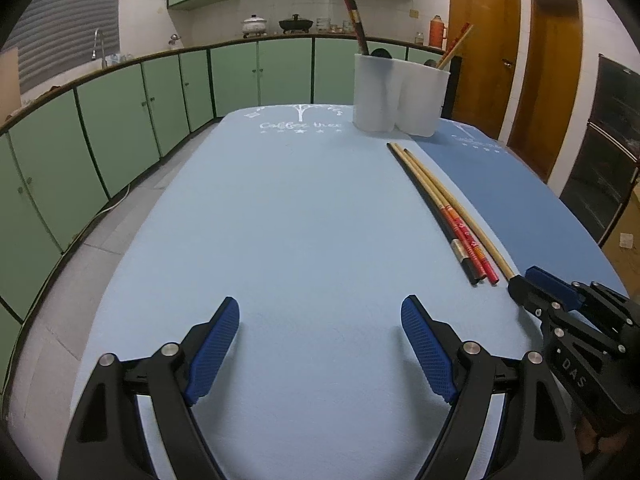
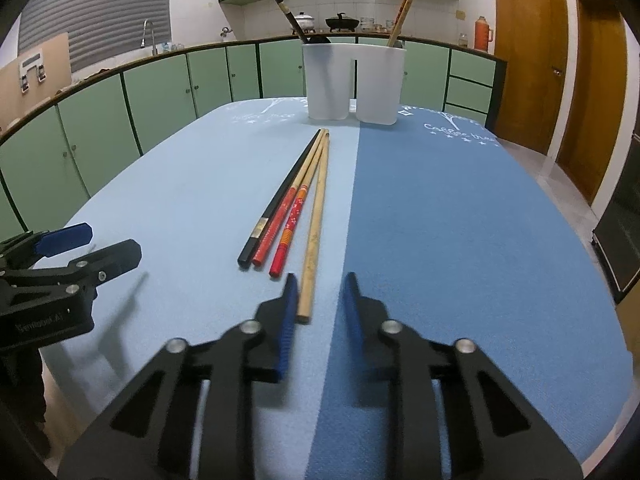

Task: Organize utensils
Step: 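Withdraw both tools from the holder back over the remaining chopsticks, then grasp a plain wooden chopstick with the right tool while the left grasps a black chopstick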

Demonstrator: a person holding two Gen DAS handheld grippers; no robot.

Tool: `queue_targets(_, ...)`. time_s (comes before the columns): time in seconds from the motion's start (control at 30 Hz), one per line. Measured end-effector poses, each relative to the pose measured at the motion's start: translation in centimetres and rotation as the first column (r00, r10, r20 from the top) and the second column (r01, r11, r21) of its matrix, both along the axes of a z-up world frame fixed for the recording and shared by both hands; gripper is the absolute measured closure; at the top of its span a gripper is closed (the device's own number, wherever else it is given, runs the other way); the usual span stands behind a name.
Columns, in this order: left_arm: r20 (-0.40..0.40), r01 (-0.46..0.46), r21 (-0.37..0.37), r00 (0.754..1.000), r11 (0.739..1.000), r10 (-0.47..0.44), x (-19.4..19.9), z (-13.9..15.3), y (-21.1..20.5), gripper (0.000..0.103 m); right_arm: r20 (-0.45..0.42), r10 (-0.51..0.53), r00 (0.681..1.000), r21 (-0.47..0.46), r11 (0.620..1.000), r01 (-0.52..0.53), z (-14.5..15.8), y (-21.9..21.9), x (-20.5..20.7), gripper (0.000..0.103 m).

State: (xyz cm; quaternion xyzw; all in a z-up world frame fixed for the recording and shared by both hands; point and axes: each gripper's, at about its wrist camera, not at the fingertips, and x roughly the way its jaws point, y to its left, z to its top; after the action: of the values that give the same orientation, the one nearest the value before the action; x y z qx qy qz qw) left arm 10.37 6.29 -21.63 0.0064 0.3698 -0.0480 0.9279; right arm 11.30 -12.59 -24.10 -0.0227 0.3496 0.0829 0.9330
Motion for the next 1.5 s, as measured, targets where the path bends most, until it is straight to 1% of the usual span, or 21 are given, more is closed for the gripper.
queue_targets(0.07, 0.002, 0.01, -0.002, 1.0, 1.0, -0.01, 0.0, 0.0, -0.4, 0.021, -0.008, -0.004, 1.0, 0.009, 1.0, 0.004, 0.1, -0.4, 0.2, 0.097)
queue_targets(0.2, 0.002, 0.035, -0.009, 0.999, 0.999, -0.035, 0.2, 0.0, -1.6, 0.022, -0.013, -0.011, 1.0, 0.023, 1.0, 0.011, 0.3, -1.0, 0.3, 0.097)
queue_targets(0.33, 0.003, 0.07, -0.007, 0.998, 0.998, -0.07, 0.5, -0.1, -3.3, 0.022, -0.015, -0.079, 0.997, 0.033, 0.996, 0.079, 0.5, -2.9, 0.9, 0.097)
queue_targets(0.43, -0.011, 0.09, -0.008, 0.996, 0.996, -0.09, 0.8, -0.5, -4.4, 0.024, -0.021, -0.129, 0.991, 0.04, 0.991, 0.13, 0.6, -4.7, 1.4, 0.097)
queue_targets(0.6, -0.029, 0.11, -0.006, 0.993, 0.994, -0.11, 1.7, -0.9, -5.9, 0.024, -0.028, -0.158, 0.987, 0.055, 0.986, 0.159, 0.6, -6.5, 1.8, 0.097)
queue_targets(0.8, -0.04, 0.114, 0.023, 0.993, 0.993, -0.113, 2.6, -1.2, -7.1, 0.025, -0.037, -0.153, 0.987, 0.068, 0.985, 0.156, 0.4, -6.8, 1.8, 0.097)
queue_targets(0.93, -0.048, 0.091, 0.045, 0.995, 0.995, -0.089, 3.1, -1.3, -7.5, 0.025, -0.035, -0.148, 0.988, 0.072, 0.986, 0.15, 0.4, -6.9, 1.9, 0.097)
queue_targets(1.03, -0.047, 0.065, 0.055, 0.997, 0.996, -0.062, 3.0, -1.2, -7.1, 0.026, -0.038, -0.124, 0.992, 0.076, 0.989, 0.127, 0.3, -6.8, 1.9, 0.097)
queue_targets(1.1, -0.048, 0.042, 0.049, 0.998, 0.998, -0.04, 2.8, -1.1, -6.4, 0.026, -0.041, -0.1, 0.994, 0.08, 0.991, 0.103, 0.2, -6.5, 1.9, 0.093)
queue_targets(1.17, -0.048, 0.037, 0.039, 0.998, 0.999, -0.036, 2.8, -1.0, -6.1, 0.028, -0.037, -0.081, 0.996, 0.081, 0.993, 0.084, 0.2, -6.3, 1.9, 0.093)
queue_targets(1.27, -0.042, 0.033, 0.034, 0.999, 0.999, -0.032, 2.8, -1.1, -6.2, 0.029, -0.035, -0.06, 0.998, 0.079, 0.995, 0.063, 0.2, -6.2, 1.9, 0.086)
queue_targets(1.3, -0.04, 0.034, 0.035, 0.999, 0.999, -0.032, 2.9, -1.1, -6.3, 0.031, -0.033, -0.052, 0.998, 0.075, 0.996, 0.054, 0.2, -6.2, 1.8, 0.082)
queue_targets(1.37, -0.036, 0.042, 0.04, 0.999, 0.998, -0.041, 3.1, -1.1, -6.8, 0.035, -0.022, -0.045, 0.999, 0.056, 0.997, 0.046, 0.1, -6.1, 1.6, 0.08)
queue_targets(1.43, -0.033, 0.055, 0.039, 0.998, 0.998, -0.053, 3.2, -1.1, -7.1, 0.043, -0.013, -0.043, 0.999, 0.044, 0.998, 0.044, 0.0, -6.0, 1.4, 0.08)
queue_targets(1.5, -0.03, 0.06, 0.038, 0.998, 0.997, -0.059, 3.3, -1.1, -7.4, 0.048, -0.009, -0.053, 0.999, 0.043, 0.998, 0.053, 0.0, -6.0, 1.4, 0.081)
